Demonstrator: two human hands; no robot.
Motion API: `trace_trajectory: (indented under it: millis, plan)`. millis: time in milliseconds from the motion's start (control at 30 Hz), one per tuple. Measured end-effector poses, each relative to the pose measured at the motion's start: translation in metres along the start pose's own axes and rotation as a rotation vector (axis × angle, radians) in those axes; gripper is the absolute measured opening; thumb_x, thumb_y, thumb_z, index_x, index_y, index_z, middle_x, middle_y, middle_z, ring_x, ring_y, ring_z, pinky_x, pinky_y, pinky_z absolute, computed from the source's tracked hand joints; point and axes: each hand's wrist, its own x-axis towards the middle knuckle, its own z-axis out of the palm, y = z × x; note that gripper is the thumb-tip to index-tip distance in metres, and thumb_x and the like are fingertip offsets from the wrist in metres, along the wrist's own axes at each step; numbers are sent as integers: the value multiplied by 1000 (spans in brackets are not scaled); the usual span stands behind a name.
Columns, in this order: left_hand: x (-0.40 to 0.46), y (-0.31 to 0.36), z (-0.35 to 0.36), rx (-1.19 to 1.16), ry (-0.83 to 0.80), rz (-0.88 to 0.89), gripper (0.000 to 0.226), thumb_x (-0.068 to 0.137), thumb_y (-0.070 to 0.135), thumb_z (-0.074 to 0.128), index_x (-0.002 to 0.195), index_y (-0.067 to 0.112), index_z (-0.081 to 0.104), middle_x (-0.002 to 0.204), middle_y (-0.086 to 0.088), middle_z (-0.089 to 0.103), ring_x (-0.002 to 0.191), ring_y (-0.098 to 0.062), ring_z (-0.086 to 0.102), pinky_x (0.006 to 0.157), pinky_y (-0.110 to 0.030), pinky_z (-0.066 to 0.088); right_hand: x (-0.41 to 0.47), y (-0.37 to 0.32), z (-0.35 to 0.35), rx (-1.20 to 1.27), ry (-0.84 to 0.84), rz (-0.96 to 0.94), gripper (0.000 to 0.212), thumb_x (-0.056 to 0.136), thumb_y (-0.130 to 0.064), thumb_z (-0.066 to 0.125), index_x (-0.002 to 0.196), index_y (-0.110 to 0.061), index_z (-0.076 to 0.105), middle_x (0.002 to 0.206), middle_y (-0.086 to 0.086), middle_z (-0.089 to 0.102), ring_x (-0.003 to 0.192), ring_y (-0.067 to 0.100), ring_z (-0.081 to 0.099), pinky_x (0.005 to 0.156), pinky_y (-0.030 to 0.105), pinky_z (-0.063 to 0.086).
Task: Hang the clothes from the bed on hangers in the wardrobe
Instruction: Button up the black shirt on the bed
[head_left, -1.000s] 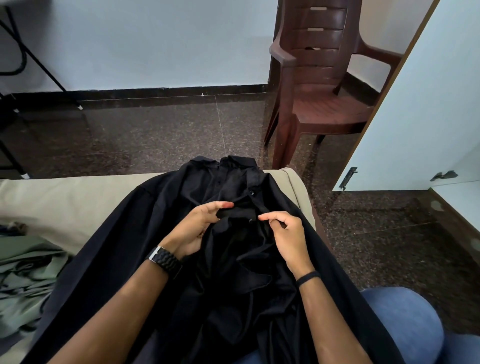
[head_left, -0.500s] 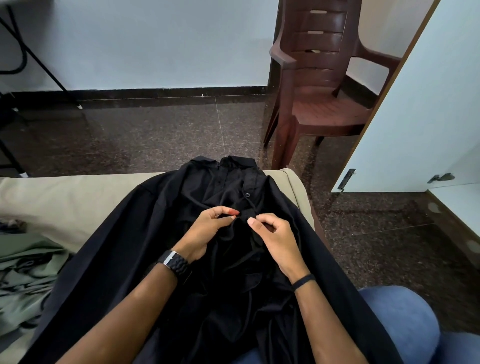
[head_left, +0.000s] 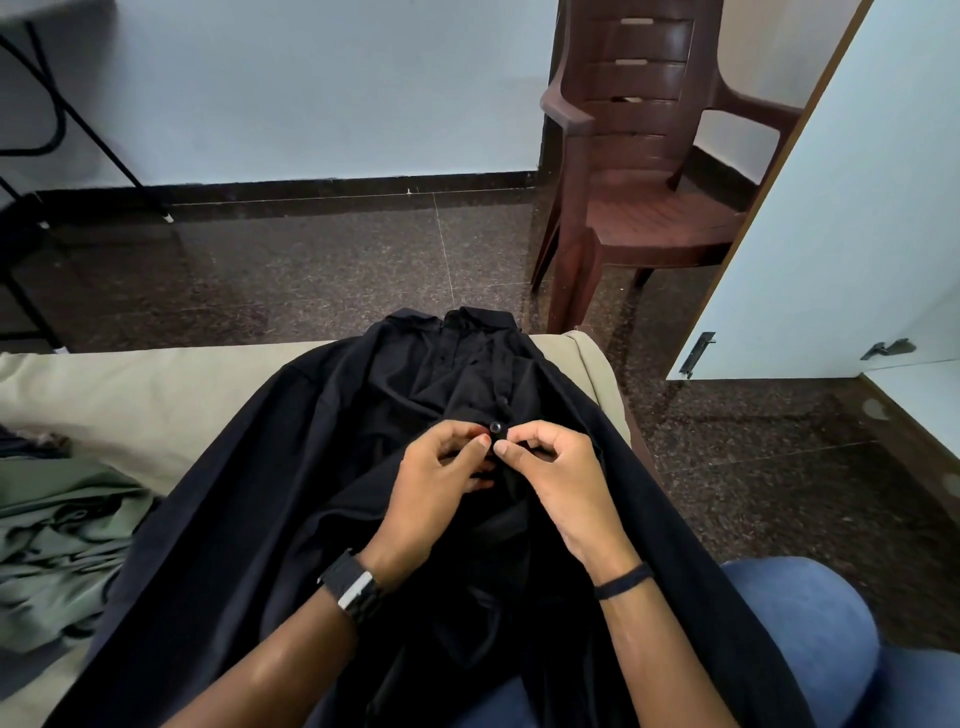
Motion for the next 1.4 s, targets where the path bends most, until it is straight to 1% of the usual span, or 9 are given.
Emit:
trace_trajectory:
  millis: [67, 233, 467, 600, 700, 867, 1000, 1200, 1400]
  plan:
    - [0, 3, -1, -123, -62, -87, 10, 92, 16, 62, 88, 13, 70, 85, -6, 72, 77, -14, 68, 68, -27, 57, -2, -2, -3, -126, 0, -55, 4, 82, -17, 74, 83, -21, 73, 81, -7, 72, 83, 5, 67, 79, 21, 52]
    - [-2, 11, -3, -85, -86, 2, 8, 83, 20, 71, 87, 14, 69, 79, -6, 72, 74, -17, 70, 65, -29, 59, -8, -5, -7, -273, -27, -120, 11, 85, -17, 71, 92, -24, 74, 88, -12, 71, 91, 2, 64, 85, 22, 51]
    - [-8, 17, -9, 377, 121, 270, 7, 85, 25, 71, 80, 30, 69, 78, 10, 70, 78, -4, 66, 73, -17, 50, -16, -12, -12, -329, -85, -140, 30, 85, -11, 68, 101, -36, 70, 99, -13, 67, 94, 5, 61, 85, 21, 51]
    - [-9, 30, -18, 115, 111, 157, 7, 89, 13, 65, 83, 11, 64, 72, -13, 62, 69, -18, 57, 70, -31, 46, -19, -22, -26, -324, -65, -174, 36, 85, -1, 64, 96, -35, 71, 99, -17, 68, 95, -5, 60, 79, 5, 43]
    - [-15, 46, -22, -163, -32, -10, 5, 91, 10, 60, 86, 8, 60, 68, -7, 66, 58, -13, 63, 57, -25, 53, -26, -29, -28, -262, 43, -205, 32, 83, -2, 69, 83, -35, 68, 87, -21, 68, 86, -8, 62, 72, 2, 44]
    - [-19, 66, -30, 194, -66, 51, 11, 87, 13, 68, 81, 9, 60, 49, 5, 42, 37, -2, 34, 35, -13, 28, -36, -36, -21, -313, 160, -303, 31, 79, -5, 74, 79, -33, 62, 74, -18, 64, 77, -4, 61, 66, 4, 44]
    - [-28, 61, -21, 242, -124, -19, 12, 84, 15, 72, 81, 8, 64, 51, 5, 45, 38, -1, 34, 36, -14, 26, -44, -40, -16, -293, 106, -268, 34, 78, -7, 77, 82, -36, 60, 76, -14, 64, 74, -7, 61, 64, 4, 44]
    - [-39, 42, -10, 27, -201, -208, 12, 86, 16, 69, 74, 14, 70, 64, 3, 64, 54, -3, 58, 51, -17, 48, -51, -36, -12, -207, 57, -118, 25, 74, -15, 82, 88, -27, 65, 79, -8, 69, 69, -6, 63, 62, 5, 45]
    - [-46, 35, -8, -105, -169, -257, 15, 82, 18, 72, 68, 16, 75, 72, -4, 70, 61, -11, 66, 56, -23, 54, -54, -34, -16, -217, 88, -147, 26, 75, -15, 80, 91, -25, 63, 78, -8, 70, 70, -4, 64, 64, 6, 45]
